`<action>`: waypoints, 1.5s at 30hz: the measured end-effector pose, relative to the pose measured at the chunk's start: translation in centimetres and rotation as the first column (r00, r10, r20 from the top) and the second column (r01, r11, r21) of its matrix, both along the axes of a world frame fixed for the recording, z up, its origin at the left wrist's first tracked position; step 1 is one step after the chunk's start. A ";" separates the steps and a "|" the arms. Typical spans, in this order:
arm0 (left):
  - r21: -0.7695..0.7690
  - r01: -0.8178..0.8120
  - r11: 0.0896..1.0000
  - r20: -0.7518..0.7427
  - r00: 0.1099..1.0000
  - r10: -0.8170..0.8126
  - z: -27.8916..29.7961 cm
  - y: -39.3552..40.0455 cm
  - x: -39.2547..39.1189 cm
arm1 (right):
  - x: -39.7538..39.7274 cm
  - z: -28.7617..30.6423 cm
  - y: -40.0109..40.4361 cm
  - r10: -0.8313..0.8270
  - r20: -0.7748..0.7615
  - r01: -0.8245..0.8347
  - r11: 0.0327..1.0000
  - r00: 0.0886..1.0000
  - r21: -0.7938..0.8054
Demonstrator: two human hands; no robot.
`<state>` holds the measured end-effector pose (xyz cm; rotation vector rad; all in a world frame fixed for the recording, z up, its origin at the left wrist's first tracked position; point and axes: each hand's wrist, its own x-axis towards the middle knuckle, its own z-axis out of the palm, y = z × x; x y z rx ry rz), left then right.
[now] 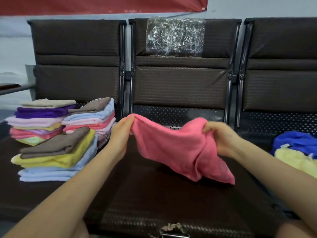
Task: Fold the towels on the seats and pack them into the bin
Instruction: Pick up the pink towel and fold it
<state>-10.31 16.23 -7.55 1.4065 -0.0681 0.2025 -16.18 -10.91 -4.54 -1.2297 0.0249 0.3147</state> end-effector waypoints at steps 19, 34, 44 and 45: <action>0.815 0.359 0.455 -0.308 0.933 -0.186 -6.3 7.6 -1.5 | 1.4 -8.3 8.0 0.338 0.087 -0.016 0.293 0.937 -0.956; 0.687 0.334 0.645 -0.369 0.925 -0.086 -6.8 2.0 -1.7 | 0.8 -5.6 5.2 0.109 0.005 -0.089 0.834 0.994 -0.545; -0.052 0.523 0.851 -0.298 0.805 -0.513 -2.9 -2.7 -3.1 | -2.1 2.5 4.0 0.053 0.307 0.058 0.939 0.950 -0.339; -0.044 0.539 0.841 -0.283 0.801 -0.528 -2.7 -3.2 -3.2 | -2.0 3.0 3.9 0.043 0.396 0.173 0.853 0.917 -0.492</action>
